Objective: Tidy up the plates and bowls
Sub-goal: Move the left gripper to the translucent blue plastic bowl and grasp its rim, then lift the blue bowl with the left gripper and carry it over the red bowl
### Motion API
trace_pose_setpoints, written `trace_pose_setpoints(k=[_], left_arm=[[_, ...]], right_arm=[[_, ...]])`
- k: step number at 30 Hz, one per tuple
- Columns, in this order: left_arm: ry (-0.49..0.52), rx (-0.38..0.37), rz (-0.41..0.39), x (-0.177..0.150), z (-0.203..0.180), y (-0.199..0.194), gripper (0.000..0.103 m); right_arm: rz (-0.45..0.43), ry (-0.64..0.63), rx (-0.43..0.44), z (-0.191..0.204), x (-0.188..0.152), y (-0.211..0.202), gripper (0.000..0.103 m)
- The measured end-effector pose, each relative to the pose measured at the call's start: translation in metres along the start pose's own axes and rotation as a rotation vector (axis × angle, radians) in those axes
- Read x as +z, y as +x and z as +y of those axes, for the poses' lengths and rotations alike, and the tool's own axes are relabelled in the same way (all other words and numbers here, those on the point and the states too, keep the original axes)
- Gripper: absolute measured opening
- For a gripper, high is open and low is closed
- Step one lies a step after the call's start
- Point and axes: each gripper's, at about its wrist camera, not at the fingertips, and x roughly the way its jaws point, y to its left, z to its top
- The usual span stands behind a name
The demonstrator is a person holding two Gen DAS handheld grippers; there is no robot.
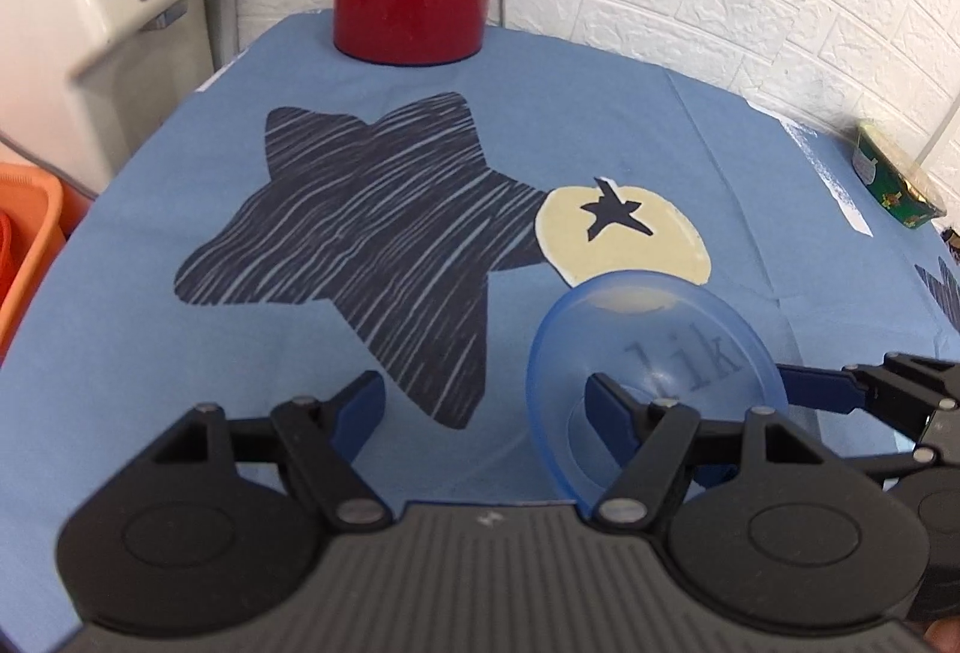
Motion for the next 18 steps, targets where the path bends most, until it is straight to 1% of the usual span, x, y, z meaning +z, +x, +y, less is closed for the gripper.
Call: trace_pose_setpoints(k=[2, 6, 9, 10, 11, 12, 13, 14, 15, 17, 18], left_arm=[[-0.013, 0.001, 0.005, 0.001, 0.002, 0.000, 0.075], [0.002, -0.008, 0.015, 0.002, 0.002, 0.001, 0.077], [0.009, -0.014, 0.010, 0.001, 0.000, 0.001, 0.077], [0.006, -0.022, 0.009, 0.001, 0.000, 0.001, 0.075], [0.006, -0.028, 0.004, 0.000, 0.000, 0.000, 0.070], [0.021, -0.028, 0.007, 0.000, -0.002, 0.000, 0.050], [0.035, -0.027, 0.013, 0.000, -0.004, -0.001, 0.034], [0.036, -0.045, 0.023, 0.000, -0.006, -0.002, 0.032], [0.029, -0.069, 0.037, 0.000, -0.007, -0.004, 0.031], [0.014, -0.090, 0.064, -0.001, -0.008, -0.007, 0.031], [0.002, -0.113, 0.083, -0.003, -0.008, -0.009, 0.031]], right_arm=[[0.000, -0.017, -0.002, 0.004, 0.002, 0.001, 0.055], [-0.037, -0.036, 0.055, 0.009, -0.003, 0.001, 0.055], [-0.066, -0.015, 0.136, 0.009, -0.007, 0.001, 0.050], [-0.066, -0.025, 0.145, 0.011, -0.007, 0.000, 0.046], [-0.063, -0.037, 0.152, 0.013, -0.007, -0.001, 0.041], [-0.057, -0.040, 0.168, 0.016, -0.008, -0.002, 0.039], [-0.048, -0.031, 0.198, 0.017, -0.008, -0.004, 0.036], [-0.039, -0.011, 0.231, 0.018, -0.009, -0.006, 0.036], [-0.025, 0.007, 0.235, 0.019, -0.009, -0.008, 0.036], [-0.011, -0.008, 0.214, 0.023, -0.012, -0.011, 0.036], [-0.005, 0.011, 0.212, 0.022, -0.014, -0.013, 0.036]])
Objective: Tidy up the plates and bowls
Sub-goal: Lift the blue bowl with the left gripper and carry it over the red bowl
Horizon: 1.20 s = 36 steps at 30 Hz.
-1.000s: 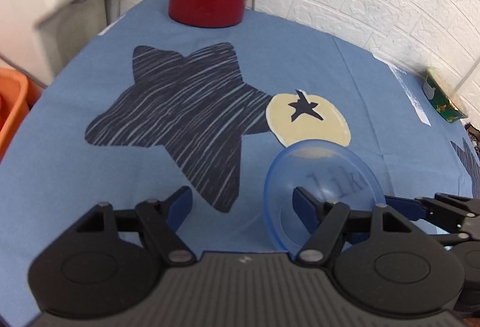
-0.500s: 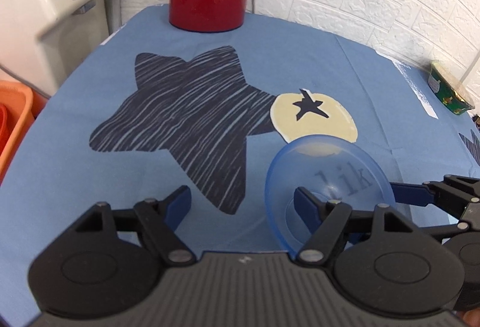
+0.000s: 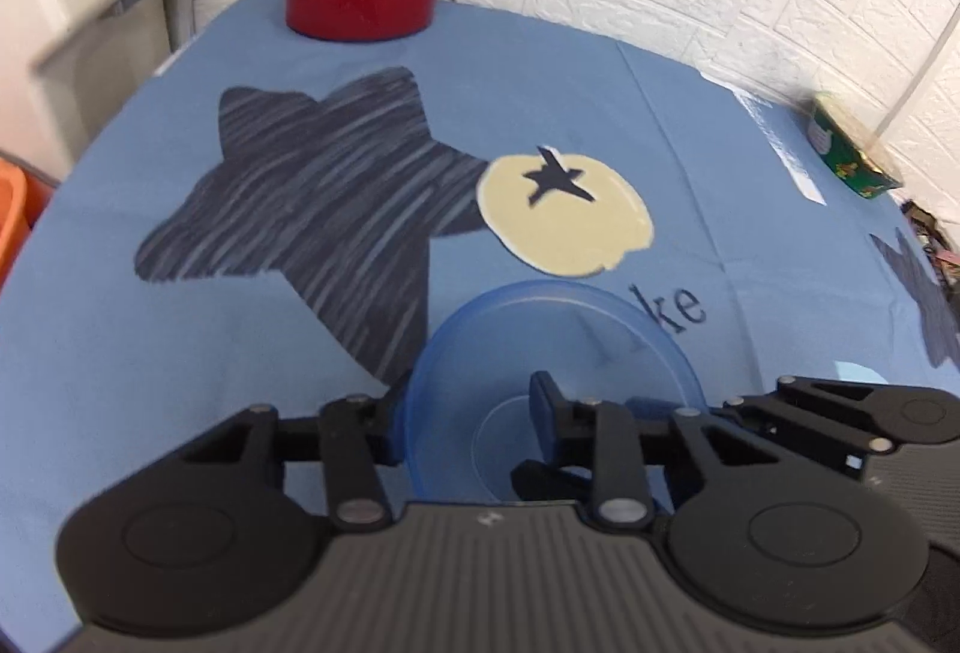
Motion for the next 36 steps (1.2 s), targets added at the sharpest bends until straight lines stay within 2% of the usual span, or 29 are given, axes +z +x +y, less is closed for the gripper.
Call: trace_pose_setpoints(k=[4, 9, 17, 22, 24, 28, 33, 35, 36], left_arm=[[-0.020, -0.050, 0.042, -0.009, -0.008, -0.015, 0.031], [0.026, -0.094, 0.027, -0.031, -0.049, -0.055, 0.031], [0.126, -0.212, 0.054, -0.102, -0.135, -0.118, 0.031], [0.196, -0.267, 0.115, -0.158, -0.185, -0.131, 0.031], [0.213, -0.279, 0.156, -0.180, -0.200, -0.131, 0.031], [0.265, -0.260, 0.182, -0.213, -0.220, -0.133, 0.031], [0.304, -0.231, 0.174, -0.229, -0.228, -0.129, 0.032], [0.307, -0.236, 0.167, -0.229, -0.228, -0.127, 0.038], [0.300, -0.247, 0.156, -0.228, -0.226, -0.128, 0.053]], right_arm=[[0.024, 0.103, 0.043, -0.008, -0.011, -0.021, 0.037], [0.025, 0.110, 0.004, -0.006, -0.039, -0.068, 0.040], [0.051, 0.134, -0.113, -0.006, -0.120, -0.171, 0.041], [0.053, 0.171, -0.191, -0.008, -0.174, -0.223, 0.041], [0.060, 0.188, -0.208, -0.010, -0.192, -0.234, 0.041], [0.088, 0.216, -0.205, -0.013, -0.221, -0.238, 0.042], [0.080, 0.242, -0.169, -0.020, -0.241, -0.235, 0.041], [0.065, 0.249, -0.175, -0.021, -0.245, -0.240, 0.040], [0.053, 0.244, -0.192, -0.021, -0.247, -0.244, 0.040]])
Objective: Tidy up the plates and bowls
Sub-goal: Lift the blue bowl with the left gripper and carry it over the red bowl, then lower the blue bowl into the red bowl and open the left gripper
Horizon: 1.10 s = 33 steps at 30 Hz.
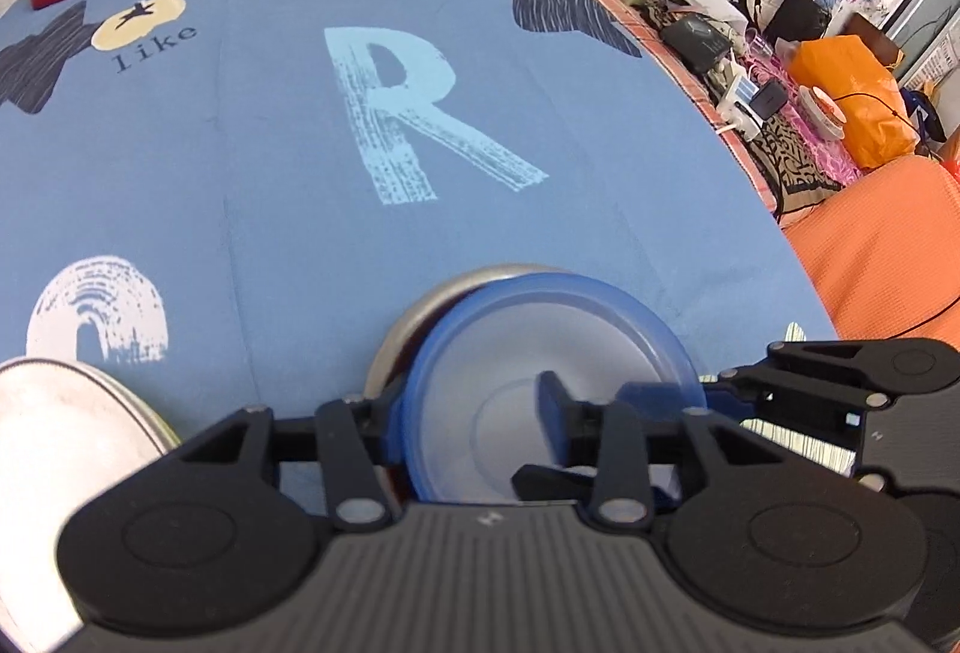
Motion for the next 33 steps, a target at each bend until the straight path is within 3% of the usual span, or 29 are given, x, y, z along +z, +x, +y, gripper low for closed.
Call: trace_pose_setpoints(k=[1, 10, 13, 16, 20, 27, 30, 33], left_arm=[[-0.007, -0.024, -0.016, 0.001, 0.003, -0.003, 0.061], [-0.050, -0.062, -0.146, 0.008, 0.027, -0.037, 0.066], [-0.057, -0.035, -0.164, 0.006, 0.037, -0.043, 0.066], [-0.047, -0.011, -0.175, 0.004, 0.041, -0.044, 0.066], [-0.033, -0.020, -0.165, 0.002, 0.040, -0.041, 0.066], [-0.024, 0.009, -0.159, 0.003, 0.046, -0.038, 0.068], [0.005, 0.023, -0.109, 0.006, 0.055, -0.035, 0.068], [0.047, -0.003, 0.002, 0.013, 0.064, -0.026, 0.068]], right_arm=[[-0.018, -0.002, -0.013, -0.001, 0.000, -0.004, 0.040], [-0.252, 0.139, 0.009, -0.034, -0.023, -0.039, 0.041], [-0.336, 0.159, -0.066, -0.039, -0.036, -0.038, 0.041], [-0.320, 0.205, -0.039, -0.054, -0.037, -0.025, 0.042], [-0.284, 0.248, -0.022, -0.060, -0.036, -0.018, 0.042], [-0.389, 0.212, -0.065, -0.054, -0.046, -0.052, 0.042], [-0.409, 0.225, -0.113, -0.048, -0.066, -0.055, 0.042], [-0.411, 0.283, -0.079, -0.049, -0.082, -0.049, 0.042]])
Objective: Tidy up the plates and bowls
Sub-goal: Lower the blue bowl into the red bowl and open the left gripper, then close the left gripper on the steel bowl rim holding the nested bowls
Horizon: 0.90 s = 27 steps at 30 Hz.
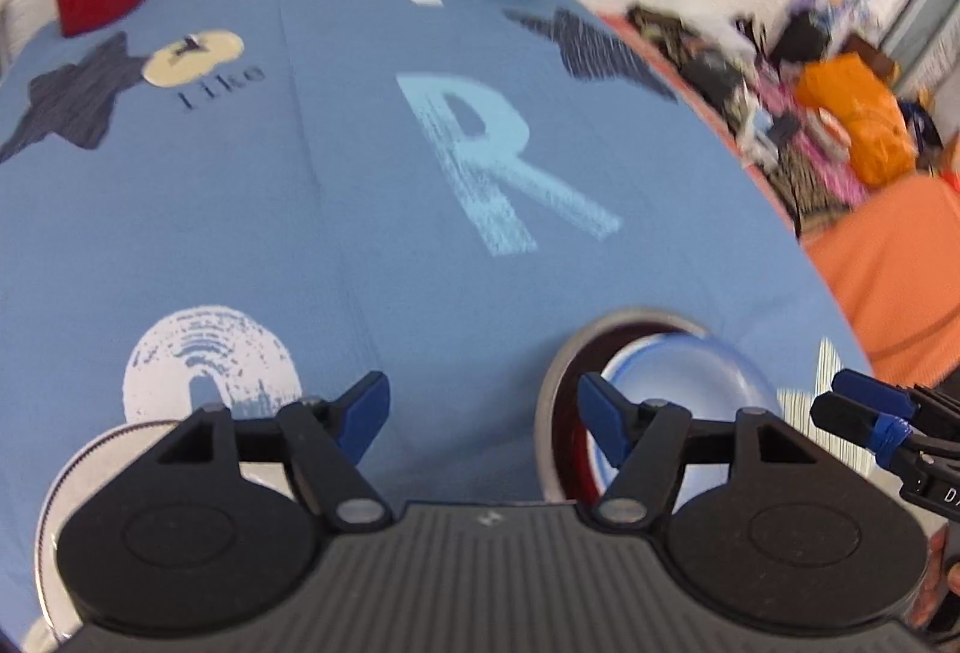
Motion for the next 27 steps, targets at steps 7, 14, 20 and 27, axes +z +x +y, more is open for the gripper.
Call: trace_pose_setpoints(k=[7, 14, 20, 27], left_arm=[[0.072, -0.035, 0.162, 0.008, 0.004, 0.023, 0.070], [0.064, -0.045, 0.170, 0.002, 0.007, 0.038, 0.072], [0.050, -0.071, 0.177, -0.004, 0.009, 0.045, 0.072], [0.054, -0.053, 0.142, -0.010, 0.006, 0.041, 0.072]], right_arm=[[0.074, 0.084, 0.000, -0.010, -0.012, 0.010, 0.043], [0.153, 0.071, -0.018, -0.012, -0.012, 0.030, 0.043], [0.177, 0.066, -0.029, -0.015, -0.009, 0.043, 0.046], [0.142, 0.107, -0.112, -0.009, -0.017, 0.049, 0.052]])
